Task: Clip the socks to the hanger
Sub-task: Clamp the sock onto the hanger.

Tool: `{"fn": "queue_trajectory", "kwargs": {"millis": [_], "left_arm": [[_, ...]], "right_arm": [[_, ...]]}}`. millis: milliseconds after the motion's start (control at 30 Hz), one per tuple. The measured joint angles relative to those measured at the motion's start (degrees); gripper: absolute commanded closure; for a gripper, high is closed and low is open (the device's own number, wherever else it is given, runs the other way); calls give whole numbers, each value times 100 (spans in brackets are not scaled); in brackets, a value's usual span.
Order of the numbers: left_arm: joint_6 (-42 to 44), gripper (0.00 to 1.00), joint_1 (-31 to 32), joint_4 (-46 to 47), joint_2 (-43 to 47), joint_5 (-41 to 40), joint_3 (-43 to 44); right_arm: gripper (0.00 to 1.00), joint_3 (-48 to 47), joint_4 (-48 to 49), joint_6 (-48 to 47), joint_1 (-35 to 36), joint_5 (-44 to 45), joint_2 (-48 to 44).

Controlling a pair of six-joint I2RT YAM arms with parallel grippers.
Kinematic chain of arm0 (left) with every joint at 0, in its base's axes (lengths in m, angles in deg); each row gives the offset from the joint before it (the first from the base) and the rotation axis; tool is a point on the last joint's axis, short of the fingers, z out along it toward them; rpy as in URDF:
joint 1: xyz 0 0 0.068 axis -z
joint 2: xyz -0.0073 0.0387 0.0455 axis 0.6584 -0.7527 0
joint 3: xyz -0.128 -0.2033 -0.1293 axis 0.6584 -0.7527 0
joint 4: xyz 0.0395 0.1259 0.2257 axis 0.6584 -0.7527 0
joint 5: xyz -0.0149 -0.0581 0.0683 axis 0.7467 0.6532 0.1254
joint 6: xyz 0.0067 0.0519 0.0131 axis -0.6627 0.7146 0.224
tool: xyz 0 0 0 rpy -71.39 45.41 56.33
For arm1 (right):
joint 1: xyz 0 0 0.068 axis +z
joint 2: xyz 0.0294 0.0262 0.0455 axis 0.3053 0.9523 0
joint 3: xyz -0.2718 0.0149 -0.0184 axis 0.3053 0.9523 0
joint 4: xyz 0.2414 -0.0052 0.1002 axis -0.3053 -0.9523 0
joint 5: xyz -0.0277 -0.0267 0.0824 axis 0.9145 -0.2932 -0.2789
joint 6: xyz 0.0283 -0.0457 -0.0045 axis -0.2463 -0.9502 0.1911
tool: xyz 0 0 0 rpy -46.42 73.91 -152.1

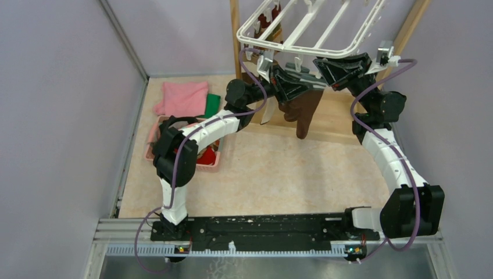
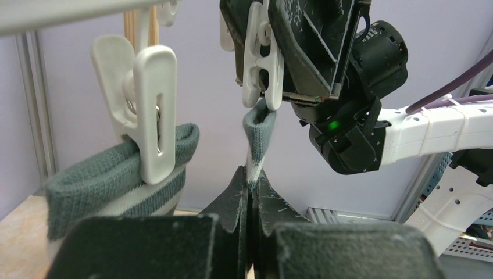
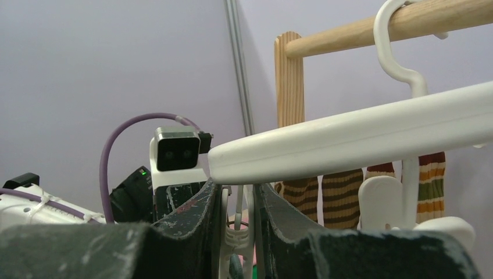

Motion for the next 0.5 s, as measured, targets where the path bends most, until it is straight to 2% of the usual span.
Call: {"fn": "queue_trajectory", "kwargs": {"millis": [500], "left_arm": [[-39, 100, 0, -76, 0, 4, 245]], "right_arm": [[100, 0, 63, 63, 0, -33, 0]]}}
